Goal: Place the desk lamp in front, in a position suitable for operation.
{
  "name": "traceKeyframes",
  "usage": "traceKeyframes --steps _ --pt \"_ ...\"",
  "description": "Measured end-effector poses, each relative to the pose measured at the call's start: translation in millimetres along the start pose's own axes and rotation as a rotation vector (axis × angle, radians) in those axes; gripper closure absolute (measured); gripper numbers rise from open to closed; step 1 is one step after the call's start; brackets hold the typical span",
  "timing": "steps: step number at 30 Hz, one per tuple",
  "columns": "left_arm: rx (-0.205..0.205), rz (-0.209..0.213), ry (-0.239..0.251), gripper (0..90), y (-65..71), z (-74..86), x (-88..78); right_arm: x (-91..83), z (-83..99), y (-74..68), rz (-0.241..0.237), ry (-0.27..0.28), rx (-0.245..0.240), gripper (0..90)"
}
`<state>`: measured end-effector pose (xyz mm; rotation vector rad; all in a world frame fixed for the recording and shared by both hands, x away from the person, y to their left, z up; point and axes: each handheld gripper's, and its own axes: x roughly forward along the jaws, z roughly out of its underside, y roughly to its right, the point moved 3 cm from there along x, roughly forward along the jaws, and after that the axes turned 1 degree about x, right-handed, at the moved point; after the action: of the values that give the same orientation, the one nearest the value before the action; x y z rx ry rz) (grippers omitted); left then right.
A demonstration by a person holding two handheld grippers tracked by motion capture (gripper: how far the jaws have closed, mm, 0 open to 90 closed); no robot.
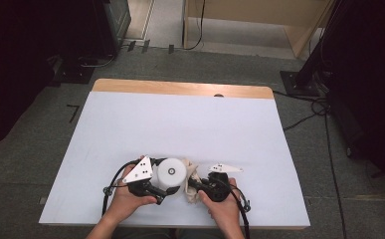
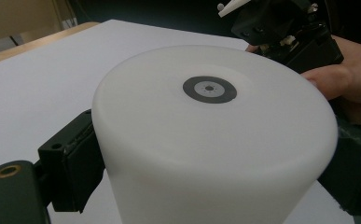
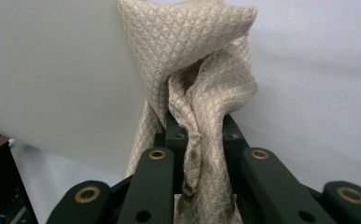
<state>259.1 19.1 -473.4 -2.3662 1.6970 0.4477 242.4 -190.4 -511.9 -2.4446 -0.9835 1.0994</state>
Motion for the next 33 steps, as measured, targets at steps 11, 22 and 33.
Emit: traceKeyframes --steps 11,22,33 --pt "-0.01 -0.097 -0.026 0.0 5.5 -8.0 -9.1 -15.8 -10.3 12.8 0.046 0.063 0.011 79.8" --pt "-0.137 -0.334 -0.089 0.0 27.7 -15.5 -2.5 -22.0 -15.0 18.0 0.075 0.088 0.005 79.8" --pt "-0.185 -0.441 -0.141 5.2 36.4 -13.9 15.8 -20.8 -13.8 17.3 0.087 0.083 -0.002 79.8"
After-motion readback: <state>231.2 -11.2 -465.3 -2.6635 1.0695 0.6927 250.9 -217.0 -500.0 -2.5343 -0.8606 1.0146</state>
